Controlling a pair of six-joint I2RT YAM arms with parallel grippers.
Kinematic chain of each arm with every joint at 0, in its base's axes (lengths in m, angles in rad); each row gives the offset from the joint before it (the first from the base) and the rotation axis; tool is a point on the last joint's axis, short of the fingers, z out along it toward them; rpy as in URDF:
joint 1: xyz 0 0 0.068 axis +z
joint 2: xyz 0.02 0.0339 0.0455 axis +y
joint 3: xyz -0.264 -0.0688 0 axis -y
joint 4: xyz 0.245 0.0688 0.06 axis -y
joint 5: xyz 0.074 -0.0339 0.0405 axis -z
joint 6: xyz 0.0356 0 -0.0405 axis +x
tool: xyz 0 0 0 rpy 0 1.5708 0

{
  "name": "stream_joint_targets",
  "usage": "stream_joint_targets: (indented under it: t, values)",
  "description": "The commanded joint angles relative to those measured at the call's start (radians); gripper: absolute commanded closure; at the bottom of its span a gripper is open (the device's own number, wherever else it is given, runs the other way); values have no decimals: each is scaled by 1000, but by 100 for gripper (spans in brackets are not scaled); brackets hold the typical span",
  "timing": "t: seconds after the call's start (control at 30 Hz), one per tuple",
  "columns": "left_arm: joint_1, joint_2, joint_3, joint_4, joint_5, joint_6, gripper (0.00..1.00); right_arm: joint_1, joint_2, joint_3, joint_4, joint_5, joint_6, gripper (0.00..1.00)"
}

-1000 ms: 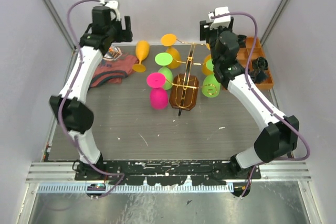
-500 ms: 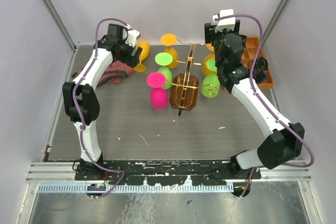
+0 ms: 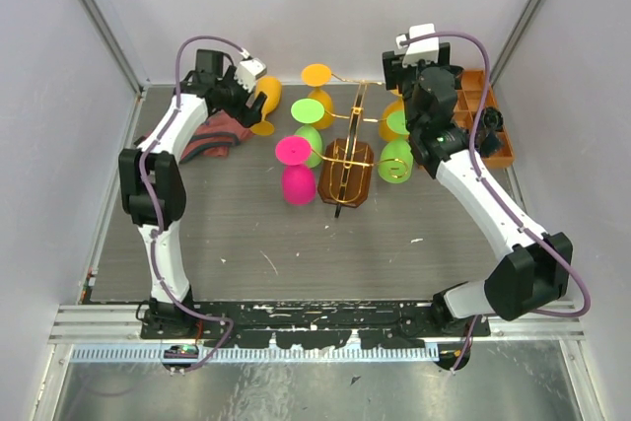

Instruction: Place the wine glass upside down on the wine glass rack

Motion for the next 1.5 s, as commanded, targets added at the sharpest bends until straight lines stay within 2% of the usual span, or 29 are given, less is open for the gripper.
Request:
stream_joint_targets:
  t: [0.0, 0.4, 0.6, 0.67, 0.7, 0.8, 0.87, 0.97, 1.3, 1.47]
  values:
    - [18, 53, -19, 54, 102, 18, 9, -8, -41, 18, 27, -1, -18, 24]
    - [18, 165, 51, 35, 143, 3, 10, -8, -27, 31, 17, 6, -32, 23]
    - [18, 210, 99, -28, 90, 29, 14, -9, -30, 24, 17, 15, -37, 23]
    - [18, 217, 109, -45, 85, 35, 22, -9, -29, 24, 18, 16, -38, 23]
    - [17, 220, 114, -54, 86, 37, 30, -9, -29, 23, 18, 17, -38, 23]
    - [18, 229, 134, -79, 90, 39, 64, -9, -26, 24, 18, 17, -39, 23]
    - [18, 231, 135, -81, 92, 39, 75, -9, -26, 26, 18, 14, -37, 23]
    - [18, 234, 132, -79, 100, 36, 85, -9, -27, 24, 19, 15, -38, 23]
    - [18, 214, 94, -32, 135, -18, 88, -9, -42, 10, 18, 17, -39, 23]
    - [18, 206, 87, -33, 150, -37, 73, -9, -43, 6, 18, 16, -36, 23]
